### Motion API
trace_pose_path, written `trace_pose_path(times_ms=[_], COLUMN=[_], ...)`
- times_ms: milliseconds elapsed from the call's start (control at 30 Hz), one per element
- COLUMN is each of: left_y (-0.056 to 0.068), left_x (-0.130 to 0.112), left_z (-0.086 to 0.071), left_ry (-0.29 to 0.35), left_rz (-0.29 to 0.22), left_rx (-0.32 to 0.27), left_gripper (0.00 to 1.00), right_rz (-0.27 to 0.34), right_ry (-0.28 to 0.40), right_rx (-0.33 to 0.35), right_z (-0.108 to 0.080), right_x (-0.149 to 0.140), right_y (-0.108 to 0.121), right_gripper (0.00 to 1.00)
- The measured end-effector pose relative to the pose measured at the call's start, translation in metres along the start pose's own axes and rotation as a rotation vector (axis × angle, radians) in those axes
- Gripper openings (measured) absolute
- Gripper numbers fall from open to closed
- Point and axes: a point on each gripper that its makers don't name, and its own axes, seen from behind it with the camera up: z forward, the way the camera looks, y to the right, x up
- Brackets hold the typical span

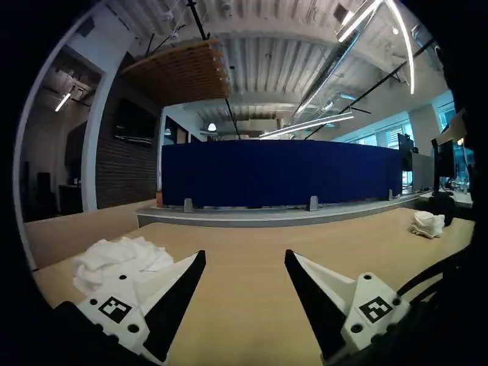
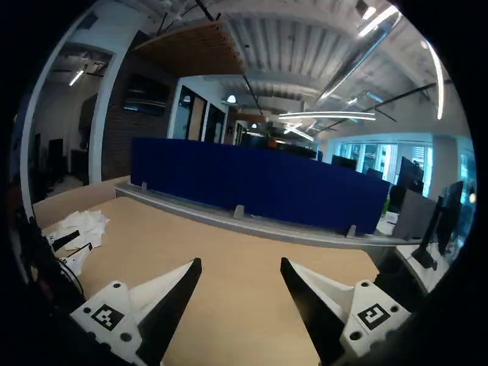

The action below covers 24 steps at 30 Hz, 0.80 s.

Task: Fold towel

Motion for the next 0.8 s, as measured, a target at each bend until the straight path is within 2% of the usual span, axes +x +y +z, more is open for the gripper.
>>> trace_pose_path(times_ms=[267, 800], left_y=[-0.002, -0.001], left_x=[-0.002, 0.001], left_z=[0.004, 0.002], left_ry=[-0.007, -0.009], left_rz=[-0.007, -0.005], left_rx=[0.003, 0.010], left_gripper=[0.96, 0.96], right_rz=[0.015, 0.035], right_ry=[-0.005, -0.016], right_rx=[-0.006, -0.026], right_z=[0.000, -0.002], right_x=[-0.003, -0.012], right_y=[0.007, 0.023], right_gripper=[1.00, 1.00])
